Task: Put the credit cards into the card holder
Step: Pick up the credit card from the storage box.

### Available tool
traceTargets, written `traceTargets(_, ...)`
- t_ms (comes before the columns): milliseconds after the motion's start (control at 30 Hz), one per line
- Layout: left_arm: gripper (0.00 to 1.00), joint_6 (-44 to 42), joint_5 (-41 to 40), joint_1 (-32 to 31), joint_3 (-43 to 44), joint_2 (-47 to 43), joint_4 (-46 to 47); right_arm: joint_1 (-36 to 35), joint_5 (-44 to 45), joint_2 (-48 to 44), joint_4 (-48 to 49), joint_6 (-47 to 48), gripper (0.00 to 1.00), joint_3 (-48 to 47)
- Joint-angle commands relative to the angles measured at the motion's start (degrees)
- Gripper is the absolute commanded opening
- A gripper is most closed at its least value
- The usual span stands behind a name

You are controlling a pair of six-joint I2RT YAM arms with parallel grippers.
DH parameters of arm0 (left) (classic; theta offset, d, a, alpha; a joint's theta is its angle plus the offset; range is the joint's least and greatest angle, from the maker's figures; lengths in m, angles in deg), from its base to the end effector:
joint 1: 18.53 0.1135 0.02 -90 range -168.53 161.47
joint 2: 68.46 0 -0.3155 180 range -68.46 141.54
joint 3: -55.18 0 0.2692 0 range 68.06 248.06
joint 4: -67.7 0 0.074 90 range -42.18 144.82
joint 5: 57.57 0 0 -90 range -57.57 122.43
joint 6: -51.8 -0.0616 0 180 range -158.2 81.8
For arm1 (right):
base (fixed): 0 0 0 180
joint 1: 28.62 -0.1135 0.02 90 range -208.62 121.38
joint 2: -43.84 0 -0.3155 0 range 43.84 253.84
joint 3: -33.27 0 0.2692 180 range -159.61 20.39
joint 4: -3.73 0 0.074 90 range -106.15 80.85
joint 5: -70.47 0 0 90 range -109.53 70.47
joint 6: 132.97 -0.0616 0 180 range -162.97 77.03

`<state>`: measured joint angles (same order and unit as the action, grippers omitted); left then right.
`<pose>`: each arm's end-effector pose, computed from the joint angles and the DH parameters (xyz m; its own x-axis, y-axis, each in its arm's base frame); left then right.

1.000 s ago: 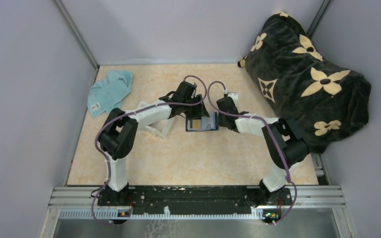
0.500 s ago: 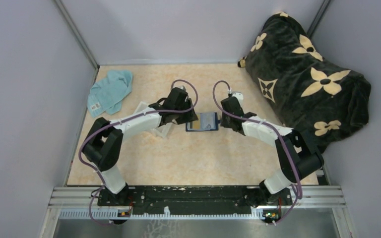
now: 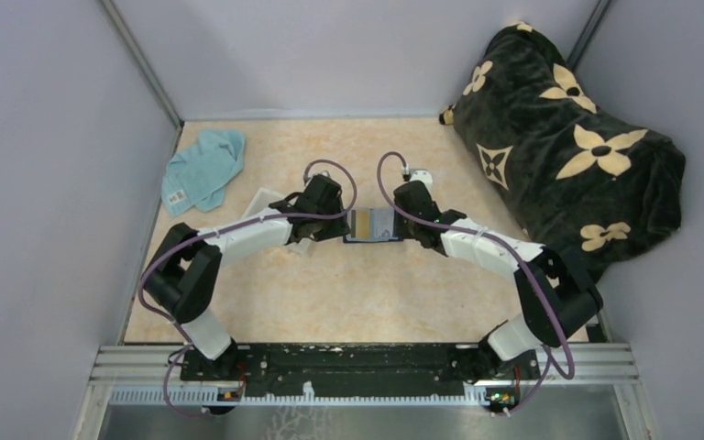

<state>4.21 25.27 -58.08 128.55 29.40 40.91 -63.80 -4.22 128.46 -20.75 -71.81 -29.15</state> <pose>0.3076 -0.2441 0.2090 -0.8297 -0.1827 -0.5274 0.0163 0.9366 -0.3501 0.2801 0.1775 0.2288 -0.7175 0.0634 -0.6936 -0.0702 0.9842 0.1627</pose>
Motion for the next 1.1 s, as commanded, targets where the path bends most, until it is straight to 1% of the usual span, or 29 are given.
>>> traceTargets(0, 0.51, 0.96, -3.47, -0.26, 0.05, -5.80, -1.15, -1.38, -1.74, -0.17, 1.75, 2.34, 0.31, -5.44)
traceTargets(133, 0.51, 3.41, -7.66, -0.26, -1.00, -11.46, -2.51, -1.52, -4.90, -0.10, 1.34, 5.33, 0.31, -8.47)
traceTargets(300, 0.51, 8.72, -12.58, -0.63, -4.84, -20.34, -3.73, -1.97, -9.48, 1.53, 1.91, 9.85, 0.31, -12.25)
traceTargets(433, 0.50, 13.96, -19.69, -2.38, -6.40, -28.12, -7.76, -3.33, -13.52, 4.60, 2.59, 13.01, 0.31, -16.98)
traceTargets(567, 0.51, 18.69, -25.28, -4.04, -7.38, -34.95, -13.11, -6.13, -15.48, 11.15, 0.63, 16.75, 0.31, -25.35)
traceTargets(733, 0.50, 22.83, -28.48, -4.95, -9.07, -42.55, -18.37, -10.43, -16.72, 19.94, -0.85, 21.12, 0.32, -36.74)
traceTargets(900, 0.50, 24.46, -29.10, -5.31, -10.08, -48.20, -21.48, -13.47, -19.18, 29.58, -3.91, 23.95, 0.32, -48.32)
traceTargets(1067, 0.49, 24.38, -29.24, -5.45, -10.21, -51.05, -22.46, -16.34, -20.66, 37.53, -8.28, 26.83, 0.33, -59.31)
